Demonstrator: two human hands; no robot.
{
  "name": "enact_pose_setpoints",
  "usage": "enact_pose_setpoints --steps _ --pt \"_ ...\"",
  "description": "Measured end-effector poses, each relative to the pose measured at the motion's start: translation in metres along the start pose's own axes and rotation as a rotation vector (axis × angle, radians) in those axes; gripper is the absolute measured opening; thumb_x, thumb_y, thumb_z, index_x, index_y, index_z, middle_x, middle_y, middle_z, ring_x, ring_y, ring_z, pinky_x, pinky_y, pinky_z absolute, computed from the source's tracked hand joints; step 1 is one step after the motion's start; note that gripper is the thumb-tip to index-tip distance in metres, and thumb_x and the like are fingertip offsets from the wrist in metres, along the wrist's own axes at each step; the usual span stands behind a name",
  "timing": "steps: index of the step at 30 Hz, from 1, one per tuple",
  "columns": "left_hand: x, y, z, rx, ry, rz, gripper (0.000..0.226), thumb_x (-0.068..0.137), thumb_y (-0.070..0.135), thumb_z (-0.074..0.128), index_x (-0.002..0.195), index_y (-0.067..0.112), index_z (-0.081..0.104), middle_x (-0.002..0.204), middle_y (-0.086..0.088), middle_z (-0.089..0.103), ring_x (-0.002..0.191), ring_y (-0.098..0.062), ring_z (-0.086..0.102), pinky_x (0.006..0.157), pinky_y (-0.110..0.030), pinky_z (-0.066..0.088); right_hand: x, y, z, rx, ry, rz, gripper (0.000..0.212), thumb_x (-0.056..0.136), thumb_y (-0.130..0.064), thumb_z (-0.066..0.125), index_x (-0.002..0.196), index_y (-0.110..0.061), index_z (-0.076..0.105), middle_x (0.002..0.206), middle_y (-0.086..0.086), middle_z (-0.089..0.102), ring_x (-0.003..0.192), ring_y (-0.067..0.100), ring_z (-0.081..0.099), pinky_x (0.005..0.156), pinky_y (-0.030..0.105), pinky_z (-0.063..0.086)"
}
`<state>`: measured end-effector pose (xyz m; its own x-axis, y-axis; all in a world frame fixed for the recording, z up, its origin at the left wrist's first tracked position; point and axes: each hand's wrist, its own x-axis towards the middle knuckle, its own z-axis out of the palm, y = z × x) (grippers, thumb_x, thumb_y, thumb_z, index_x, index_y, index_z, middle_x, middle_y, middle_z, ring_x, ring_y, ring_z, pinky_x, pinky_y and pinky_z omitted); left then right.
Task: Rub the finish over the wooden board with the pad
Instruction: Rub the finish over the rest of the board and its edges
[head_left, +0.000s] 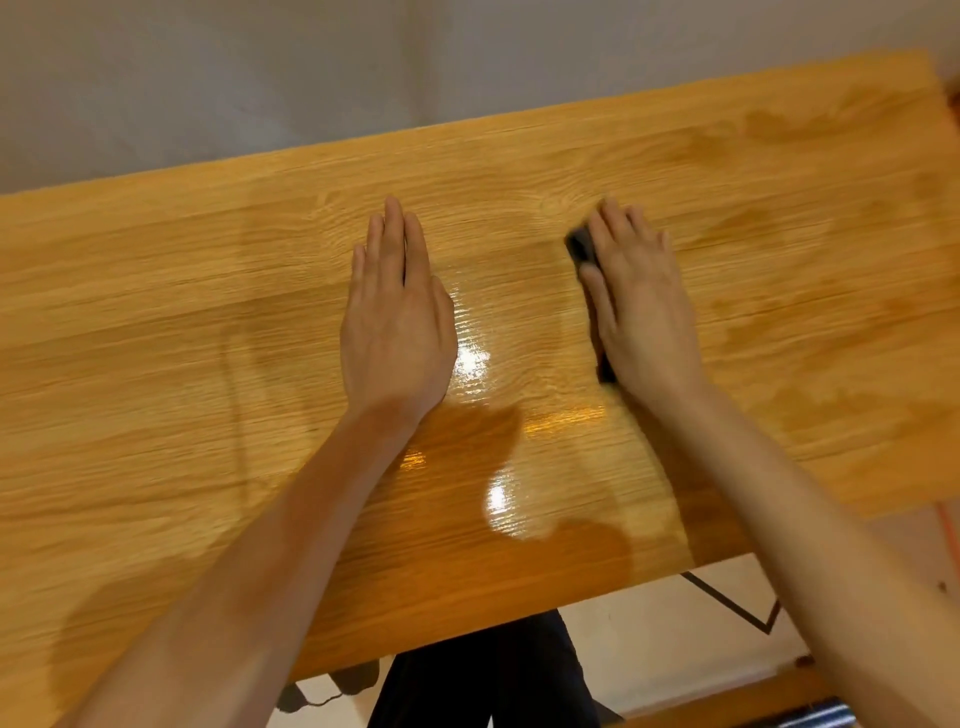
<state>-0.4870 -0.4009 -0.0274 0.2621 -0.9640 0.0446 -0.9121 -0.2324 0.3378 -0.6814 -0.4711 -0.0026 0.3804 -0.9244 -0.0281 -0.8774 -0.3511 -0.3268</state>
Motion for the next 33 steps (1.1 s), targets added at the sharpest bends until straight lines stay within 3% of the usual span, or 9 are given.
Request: enact_pose_setpoints --steps 5,13,18,23,26,29,33 --pt "-0.002 0.000 0.001 0.004 -0.007 -0.006 0.055 0.107 0.021 0.021 0.157 0.000 0.014 0.167 -0.014 0.007 0.156 -0.024 0.005 0.127 -0.038 0.005 0.098 0.014 -0.003 -0.001 0.001 0.050 0.048 0.106 -0.024 0.028 0.151 -0.010 0.023 0.161 0.008 0.017 0.149 0.024 0.011 0.123 0.040 0.005" --pt "-0.002 0.003 -0.002 -0.020 0.011 -0.008 0.054 0.107 0.018 0.025 0.157 0.000 0.015 0.167 -0.014 0.010 0.155 -0.025 0.006 0.127 -0.036 0.004 -0.066 0.025 -0.014 0.056 0.001 0.036 0.048 0.105 -0.022 0.034 0.151 -0.011 0.025 0.159 0.004 0.021 0.149 0.019 0.012 0.123 0.038 0.006" --pt "-0.012 0.007 -0.008 -0.066 0.000 0.002 0.052 0.108 0.016 0.028 0.156 0.000 0.020 0.166 -0.015 0.013 0.155 -0.028 0.010 0.126 -0.037 0.003 -0.063 0.027 -0.015 0.061 -0.028 0.028 0.047 0.105 -0.021 0.035 0.150 -0.010 0.027 0.158 0.005 0.022 0.149 0.021 0.013 0.124 0.038 0.006" --pt "-0.092 0.018 -0.013 -0.125 -0.033 -0.009 0.052 0.108 0.013 0.034 0.157 0.003 0.019 0.167 -0.010 0.015 0.155 -0.022 0.008 0.126 -0.031 0.001 -0.062 0.027 -0.016 0.068 -0.007 0.021 0.046 0.105 -0.020 0.035 0.149 -0.010 0.029 0.158 0.006 0.023 0.149 0.021 0.014 0.123 0.037 0.005" --pt "-0.117 0.018 -0.009 -0.151 0.015 -0.013 0.051 0.107 0.009 0.038 0.154 -0.003 0.024 0.164 -0.016 0.019 0.154 -0.028 0.013 0.127 -0.040 0.009 -0.062 0.022 -0.012 0.086 0.028 0.095 0.046 0.105 -0.020 0.033 0.150 -0.011 0.028 0.159 0.005 0.022 0.149 0.021 0.012 0.123 0.039 0.003" --pt "-0.112 0.017 -0.004 -0.118 0.019 -0.048 0.053 0.108 0.012 0.035 0.157 0.001 0.019 0.166 -0.011 0.016 0.155 -0.024 0.010 0.127 -0.038 0.008 -0.057 -0.001 0.004 -0.024 0.041 0.182 0.048 0.105 -0.020 0.033 0.151 -0.012 0.023 0.161 0.006 0.017 0.149 0.024 0.009 0.122 0.041 0.003" --pt "-0.113 0.016 -0.002 -0.087 0.031 -0.021 0.052 0.107 0.017 0.030 0.157 0.002 0.021 0.166 -0.011 0.016 0.155 -0.022 0.010 0.127 -0.038 0.009 -0.074 -0.061 0.033 -0.065 -0.083 -0.125 0.049 0.103 -0.025 0.024 0.151 -0.013 0.024 0.160 0.007 0.019 0.149 0.027 0.014 0.120 0.045 0.009"
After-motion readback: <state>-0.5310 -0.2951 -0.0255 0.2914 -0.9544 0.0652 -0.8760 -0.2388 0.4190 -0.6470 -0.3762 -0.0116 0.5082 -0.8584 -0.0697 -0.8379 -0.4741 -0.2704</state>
